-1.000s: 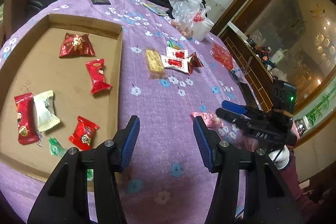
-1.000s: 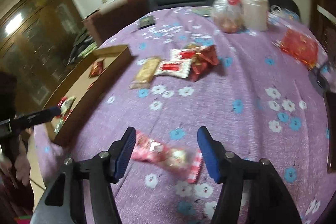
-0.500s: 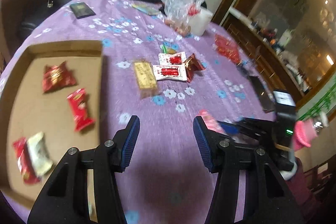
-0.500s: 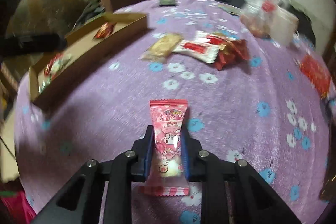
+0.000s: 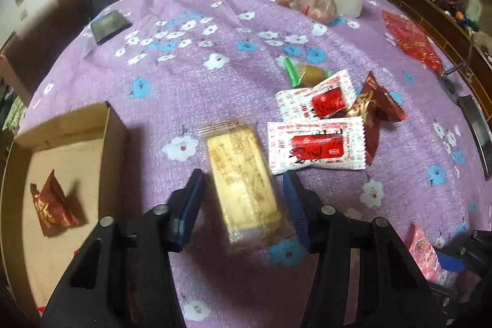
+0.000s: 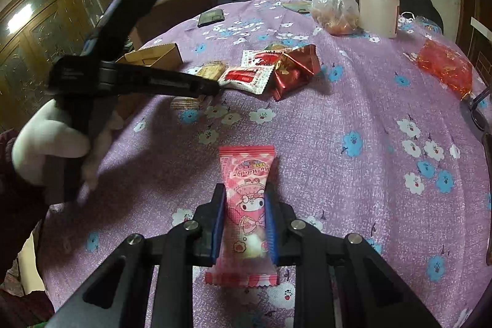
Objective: Organize snacks
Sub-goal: 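Grasp the yellow cake bar with the left tool while the right tool holds the pink candy, then lower both held snacks into the cardboard tray and open both tools, then move the right tool to the white-red packet and grasp it, then grasp the other white-red packet with the left tool while the right tool holds its packet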
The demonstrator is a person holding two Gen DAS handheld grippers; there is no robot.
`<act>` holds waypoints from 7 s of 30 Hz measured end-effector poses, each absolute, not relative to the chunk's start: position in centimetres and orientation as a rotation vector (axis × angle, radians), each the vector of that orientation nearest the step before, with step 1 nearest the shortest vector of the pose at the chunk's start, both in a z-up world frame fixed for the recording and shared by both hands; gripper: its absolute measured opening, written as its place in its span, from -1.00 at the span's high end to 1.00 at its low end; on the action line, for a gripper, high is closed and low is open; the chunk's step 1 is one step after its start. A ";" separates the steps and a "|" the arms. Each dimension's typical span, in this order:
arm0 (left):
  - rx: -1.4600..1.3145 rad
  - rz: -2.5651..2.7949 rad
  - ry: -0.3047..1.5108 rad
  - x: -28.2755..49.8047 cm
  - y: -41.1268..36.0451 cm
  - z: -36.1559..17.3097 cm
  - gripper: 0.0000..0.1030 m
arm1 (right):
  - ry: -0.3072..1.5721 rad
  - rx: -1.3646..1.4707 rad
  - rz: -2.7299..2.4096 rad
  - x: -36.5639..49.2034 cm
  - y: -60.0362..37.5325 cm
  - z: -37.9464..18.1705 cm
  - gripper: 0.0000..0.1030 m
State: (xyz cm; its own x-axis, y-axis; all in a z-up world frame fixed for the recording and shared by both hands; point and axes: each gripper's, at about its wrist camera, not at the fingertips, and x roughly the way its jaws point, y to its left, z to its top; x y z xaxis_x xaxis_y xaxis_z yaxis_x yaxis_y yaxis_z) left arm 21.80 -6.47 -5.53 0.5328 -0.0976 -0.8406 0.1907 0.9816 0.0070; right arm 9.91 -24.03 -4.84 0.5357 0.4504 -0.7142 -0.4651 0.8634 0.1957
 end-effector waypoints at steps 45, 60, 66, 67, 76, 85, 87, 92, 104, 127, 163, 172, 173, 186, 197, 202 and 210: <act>-0.285 -0.005 0.876 9.2 17.5 -2.1 0.35 | 0.809 -0.030 0.804 9.1 -4.6 1.8 0.50; -0.363 -0.046 0.854 8.9 19.4 -1.6 0.35 | 0.875 -0.095 0.785 12.5 2.8 -1.5 0.41; -0.375 -0.044 0.808 6.2 18.6 0.0 0.35 | 0.789 -0.068 0.758 10.4 0.1 0.7 0.22; -0.363 -0.032 0.803 5.6 18.1 0.3 0.32 | 0.777 -0.067 0.752 10.0 -0.5 0.9 0.20; -0.178 0.074 0.740 1.3 11.6 2.0 -0.07 | 0.739 -0.029 0.682 6.8 -6.7 1.0 0.04; 0.027 0.110 0.713 -0.7 5.5 2.8 -0.07 | 0.724 0.047 0.601 5.2 -13.5 0.8 -0.03; 0.056 0.115 0.708 -1.0 4.4 3.1 -0.07 | 0.715 0.067 0.585 4.9 -14.8 0.8 -0.06; 0.115 0.109 0.699 -1.4 1.9 3.2 -0.07 | 0.712 0.097 0.550 4.6 -17.4 0.5 -0.07; 0.021 -0.052 0.763 -0.6 0.3 1.9 -0.07 | 0.742 0.144 0.436 6.4 -22.7 -1.1 -0.08; -0.120 -0.153 0.832 0.4 3.7 -0.7 -0.07 | 0.871 -0.004 0.404 18.2 -16.7 -4.2 0.61; -0.122 -0.420 0.962 12.3 -3.5 2.5 -0.07 | 0.864 0.065 0.282 13.0 -25.1 -4.1 0.53; -0.091 -0.344 1.026 25.7 -10.5 -0.4 -0.07 | 0.850 0.269 0.360 14.2 -27.4 -4.7 0.48; -0.061 -0.335 1.038 27.0 -11.4 -1.1 -0.07 | 0.852 0.278 0.364 14.2 -27.5 -4.6 0.48; 0.218 -0.428 1.140 21.9 -12.3 -4.9 0.10 | 0.858 0.300 0.373 14.0 -27.9 -4.7 0.48; -0.088 -0.364 1.085 18.0 -6.7 -1.2 -0.22 | 0.828 0.286 0.359 13.5 -27.7 -4.8 0.43; -0.083 -0.329 1.056 20.6 -9.7 -1.7 -0.28 | 0.828 0.274 0.354 13.5 -27.5 -4.7 0.43; 0.122 -0.241 1.027 23.2 -13.7 -5.0 0.28 | 0.837 0.237 0.350 13.7 -27.1 -4.5 0.44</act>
State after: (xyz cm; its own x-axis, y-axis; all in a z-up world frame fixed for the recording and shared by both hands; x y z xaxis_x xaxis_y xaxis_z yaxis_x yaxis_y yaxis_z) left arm 23.18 -13.69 -5.00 0.4943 -0.1411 -0.8578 0.2551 0.9668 -0.0121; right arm 13.65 -27.10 -4.54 0.6176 0.3933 -0.6811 -0.2091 0.9169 0.3399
